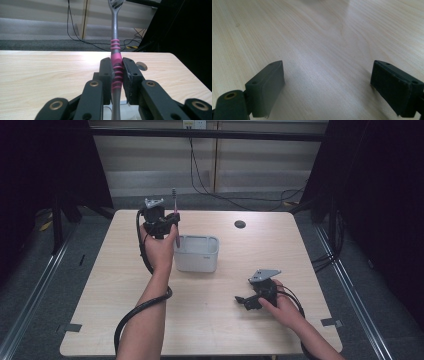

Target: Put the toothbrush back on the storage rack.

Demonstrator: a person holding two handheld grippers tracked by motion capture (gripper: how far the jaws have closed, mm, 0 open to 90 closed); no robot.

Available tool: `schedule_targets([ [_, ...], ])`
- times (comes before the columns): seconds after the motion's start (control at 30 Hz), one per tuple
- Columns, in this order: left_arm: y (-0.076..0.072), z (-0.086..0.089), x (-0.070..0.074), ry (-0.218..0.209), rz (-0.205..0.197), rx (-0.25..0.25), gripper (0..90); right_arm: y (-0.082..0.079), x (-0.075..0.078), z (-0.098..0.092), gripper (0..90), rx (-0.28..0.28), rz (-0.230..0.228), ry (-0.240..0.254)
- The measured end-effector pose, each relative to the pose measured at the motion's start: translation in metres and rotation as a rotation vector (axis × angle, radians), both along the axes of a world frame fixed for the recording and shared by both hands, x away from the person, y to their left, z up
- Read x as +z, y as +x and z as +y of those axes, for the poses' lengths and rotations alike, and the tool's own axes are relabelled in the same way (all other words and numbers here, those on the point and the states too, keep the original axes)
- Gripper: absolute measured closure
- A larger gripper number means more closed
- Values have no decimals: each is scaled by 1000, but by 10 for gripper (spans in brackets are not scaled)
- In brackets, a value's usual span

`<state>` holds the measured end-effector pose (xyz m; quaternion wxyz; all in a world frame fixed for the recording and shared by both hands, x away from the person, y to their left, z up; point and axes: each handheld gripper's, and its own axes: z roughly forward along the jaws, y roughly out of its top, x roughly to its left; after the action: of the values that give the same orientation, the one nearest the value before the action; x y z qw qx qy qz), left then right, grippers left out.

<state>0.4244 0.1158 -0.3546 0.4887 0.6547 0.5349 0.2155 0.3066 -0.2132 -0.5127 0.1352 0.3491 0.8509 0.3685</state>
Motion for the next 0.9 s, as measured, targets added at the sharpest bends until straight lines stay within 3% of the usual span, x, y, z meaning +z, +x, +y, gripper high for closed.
schedule_targets([
  [0.9, -9, 6, -22, 3, 31, 9, 786, 0, 0, 0, 111, -1, 2, 2],
])
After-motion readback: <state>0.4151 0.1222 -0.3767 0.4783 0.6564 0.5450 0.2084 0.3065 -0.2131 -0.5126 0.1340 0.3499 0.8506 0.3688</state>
